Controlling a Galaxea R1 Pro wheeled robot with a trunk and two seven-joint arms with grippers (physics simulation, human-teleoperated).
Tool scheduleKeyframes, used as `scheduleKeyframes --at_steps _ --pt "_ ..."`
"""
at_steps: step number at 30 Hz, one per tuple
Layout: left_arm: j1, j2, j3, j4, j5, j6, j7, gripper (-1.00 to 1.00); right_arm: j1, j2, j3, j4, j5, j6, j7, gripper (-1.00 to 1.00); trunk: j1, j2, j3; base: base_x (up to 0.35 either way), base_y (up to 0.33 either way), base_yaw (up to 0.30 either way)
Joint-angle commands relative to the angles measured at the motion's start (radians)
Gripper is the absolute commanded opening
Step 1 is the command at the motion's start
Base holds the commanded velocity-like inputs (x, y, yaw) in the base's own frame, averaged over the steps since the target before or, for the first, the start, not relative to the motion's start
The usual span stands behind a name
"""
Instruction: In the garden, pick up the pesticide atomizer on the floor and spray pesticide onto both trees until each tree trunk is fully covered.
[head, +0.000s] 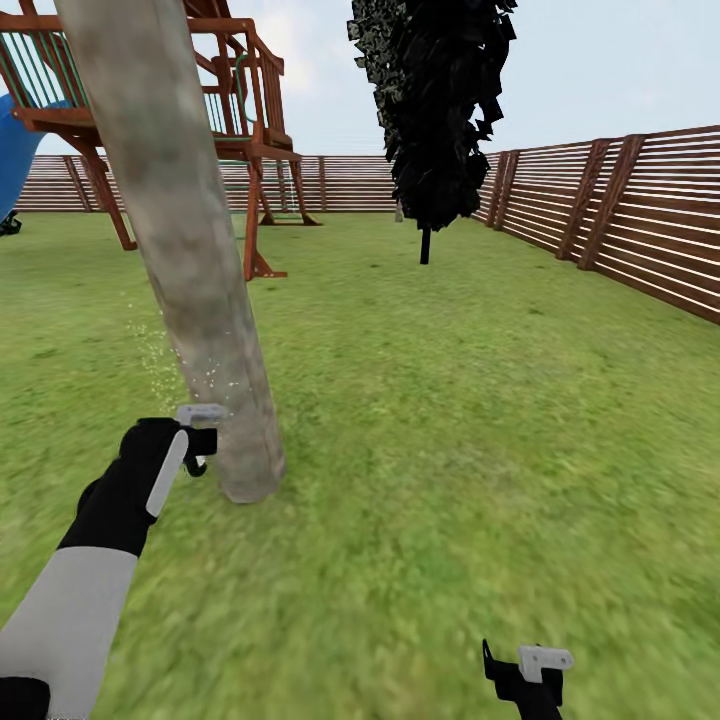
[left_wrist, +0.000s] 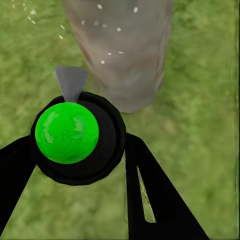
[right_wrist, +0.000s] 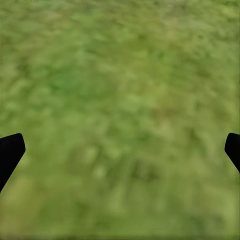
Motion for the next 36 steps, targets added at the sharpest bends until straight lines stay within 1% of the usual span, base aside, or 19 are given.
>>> scheduleKeyframes --at_steps 1,3,5,8,11,13,15,16,21,24,26,27,30,31,34,36 --pt "-0.002 -0.006 -0.001 -0.002 -0.005 0.001 0.000 -1.00 0.000 0.000 0.000 0.000 0.000 0.000 0.000 1.00 0.000 0.000 0.000 0.000 0.000 0.000" --pt "-0.009 -0.014 -0.003 -0.025 -0.003 0.007 0.000 -1.00 0.000 0.000 0.000 0.000 0.000 0.000 0.000 1.00 0.000 0.000 0.000 0.000 0.000 0.000" --pt "-0.010 -0.014 -0.005 -0.053 -0.003 0.010 0.000 -1.00 0.000 0.000 0.000 0.000 0.000 0.000 0.000 1.00 0.000 0.000 0.000 0.000 0.000 0.000" --pt "-0.013 -0.001 -0.001 -0.066 -0.006 0.015 0.000 -1.00 0.000 0.000 0.000 0.000 0.000 0.000 0.000 1.00 0.000 0.000 0.000 0.000 0.000 0.000" --pt "-0.029 0.013 0.003 -0.067 -0.009 0.016 0.001 -1.00 0.000 0.000 0.000 0.000 0.000 0.000 0.000 1.00 0.000 0.000 0.000 0.000 0.000 0.000" --pt "-0.030 0.019 0.004 -0.066 -0.011 0.016 0.001 -1.00 0.000 0.000 0.000 0.000 0.000 0.000 0.000 1.00 0.000 0.000 0.000 0.000 0.000 0.000" --pt "-0.031 0.036 0.005 -0.066 -0.010 0.016 0.002 -1.00 0.000 0.000 0.000 0.000 0.000 0.000 0.000 1.00 0.000 0.000 0.000 0.000 0.000 0.000" --pt "-0.031 0.038 0.004 -0.067 -0.008 0.016 0.001 -1.00 0.000 0.000 0.000 0.000 0.000 0.000 0.000 1.00 0.000 0.000 0.000 0.000 0.000 0.000" --pt "-0.022 0.012 -0.004 -0.078 -0.001 0.017 0.000 -1.00 0.000 0.000 0.000 0.000 0.000 0.000 0.000 1.00 0.000 0.000 0.000 0.000 0.000 0.000" --pt "-0.018 0.012 -0.001 -0.079 0.001 0.016 0.000 -1.00 0.000 0.000 0.000 0.000 0.000 0.000 0.000 1.00 0.000 0.000 0.000 0.000 0.000 0.000" --pt "-0.016 0.029 0.004 -0.069 -0.004 0.016 0.000 -1.00 0.000 0.000 0.000 0.000 0.000 0.000 0.000 1.00 0.000 0.000 0.000 0.000 0.000 0.000" --pt "-0.015 0.042 0.005 -0.066 -0.005 0.016 0.000 -1.00 0.000 0.000 0.000 0.000 0.000 0.000 0.000 1.00 0.000 0.000 0.000 0.000 0.000 0.000" --pt "-0.015 0.092 0.006 -0.052 -0.005 0.016 -0.001 -1.00 0.000 0.000 0.000 0.000 0.000 0.000 0.000 1.00 0.000 0.000 0.000 0.000 0.000 0.000" --pt "-0.015 0.097 0.007 -0.050 -0.005 0.016 0.000 -1.00 0.000 0.001 0.000 0.000 0.000 0.000 0.000 1.00 0.000 0.000 0.000 0.000 0.000 0.000" --pt "-0.022 0.100 0.008 -0.048 -0.005 0.015 0.000 -1.00 0.000 0.000 0.000 0.000 0.000 0.000 0.000 1.00 0.000 0.000 0.000 0.000 0.000 0.000" --pt "-0.030 0.099 0.023 -0.049 -0.007 0.016 0.000 -1.00 0.000 0.001 0.000 0.000 0.000 0.000 0.000 1.00 0.000 0.000 0.000 0.000 0.000 0.000"
